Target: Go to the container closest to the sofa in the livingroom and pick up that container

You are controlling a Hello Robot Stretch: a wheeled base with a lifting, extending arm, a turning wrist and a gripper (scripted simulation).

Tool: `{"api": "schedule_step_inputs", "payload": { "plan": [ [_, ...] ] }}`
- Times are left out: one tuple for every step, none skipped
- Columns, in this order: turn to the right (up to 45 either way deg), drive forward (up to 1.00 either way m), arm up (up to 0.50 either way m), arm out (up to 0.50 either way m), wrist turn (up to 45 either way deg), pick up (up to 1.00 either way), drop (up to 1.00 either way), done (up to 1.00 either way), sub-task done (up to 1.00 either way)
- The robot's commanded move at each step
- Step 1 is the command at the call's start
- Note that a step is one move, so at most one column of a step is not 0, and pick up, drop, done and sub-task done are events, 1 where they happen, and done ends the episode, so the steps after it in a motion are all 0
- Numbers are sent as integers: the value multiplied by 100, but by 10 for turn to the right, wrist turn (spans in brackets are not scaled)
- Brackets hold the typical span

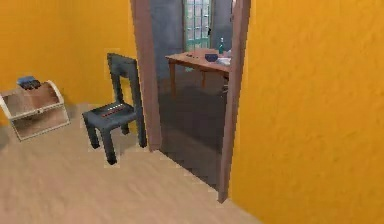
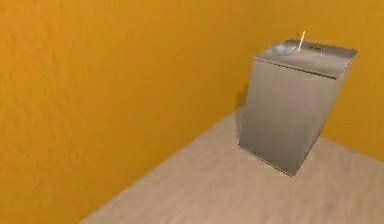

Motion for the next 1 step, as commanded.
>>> {"api": "schedule_step_inputs", "payload": {
  "plan": [
    [450,0,0,0,0,0,0,0,0]
  ]
}}
